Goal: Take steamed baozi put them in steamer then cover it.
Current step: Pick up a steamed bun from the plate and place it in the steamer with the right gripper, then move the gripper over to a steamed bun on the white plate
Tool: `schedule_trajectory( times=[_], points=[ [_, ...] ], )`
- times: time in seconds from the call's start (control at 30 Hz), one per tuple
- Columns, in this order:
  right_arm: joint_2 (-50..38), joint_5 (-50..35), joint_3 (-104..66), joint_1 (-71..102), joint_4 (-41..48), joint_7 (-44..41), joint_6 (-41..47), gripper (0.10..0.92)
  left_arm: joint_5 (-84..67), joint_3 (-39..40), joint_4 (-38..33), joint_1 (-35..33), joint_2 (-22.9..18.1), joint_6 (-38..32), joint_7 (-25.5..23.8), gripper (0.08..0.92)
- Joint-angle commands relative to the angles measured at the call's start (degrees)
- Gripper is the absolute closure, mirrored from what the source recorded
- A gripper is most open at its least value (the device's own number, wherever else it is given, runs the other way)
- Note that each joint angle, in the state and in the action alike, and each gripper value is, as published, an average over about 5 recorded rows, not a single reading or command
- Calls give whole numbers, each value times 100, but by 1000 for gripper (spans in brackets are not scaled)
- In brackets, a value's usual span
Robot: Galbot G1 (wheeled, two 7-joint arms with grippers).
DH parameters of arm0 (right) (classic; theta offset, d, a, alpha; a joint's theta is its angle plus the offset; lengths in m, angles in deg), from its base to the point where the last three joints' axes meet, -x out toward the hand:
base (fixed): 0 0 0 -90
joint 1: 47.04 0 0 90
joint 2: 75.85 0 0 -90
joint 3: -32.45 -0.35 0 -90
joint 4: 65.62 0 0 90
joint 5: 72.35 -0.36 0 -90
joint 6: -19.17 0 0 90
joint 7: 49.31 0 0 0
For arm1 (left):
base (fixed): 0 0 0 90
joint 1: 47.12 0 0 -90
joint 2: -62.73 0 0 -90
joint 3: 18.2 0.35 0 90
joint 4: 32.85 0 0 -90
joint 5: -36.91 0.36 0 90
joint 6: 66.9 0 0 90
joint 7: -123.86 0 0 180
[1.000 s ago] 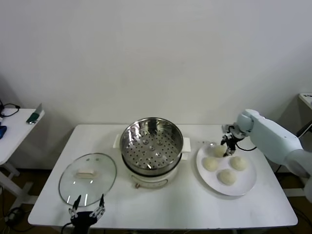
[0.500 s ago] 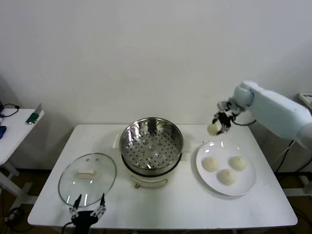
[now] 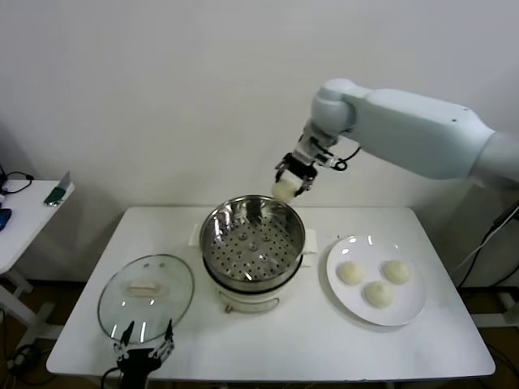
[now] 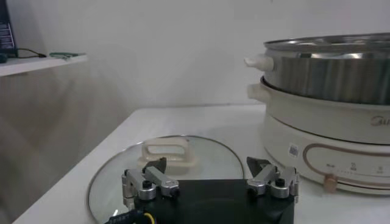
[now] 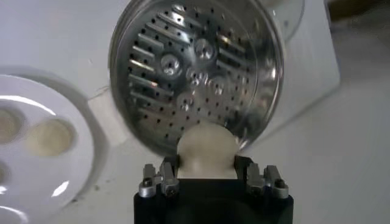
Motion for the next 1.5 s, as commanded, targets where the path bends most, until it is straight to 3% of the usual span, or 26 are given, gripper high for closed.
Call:
schedule_trajectory(
  times=[0.03,0.7,0.9,1.07,1.23,1.33,1.5],
  points=[
    [804,1371,-153,696,836,537,-1381,414,-3,15,-29,-20,14,3,-3,177],
    [1349,2333,-730,1541,2504,628,-1903,413,-29,36,42,-2,38,-35,30,177],
    [1475,2194,-733,1547,2740,816,-1903,307,-33,16,42,1,44,-52,46,177],
    [1194,821,-164,1012,2081,602,-1839,212,-35,-2,27,-4,50,-53,64,177],
    [326,-2018,1339,-543,420,181,-868,203,-27,10,-17,-34,47,-49,64,177],
    [-394,-3289,2320,-1444,-373,21,-62,202,-19,24,-17,-26,40,-43,65,177],
    [-1622,-3789,3128,-2170,-1043,102,1612,203,-4,71,-6,5,29,-27,59,177]
  ],
)
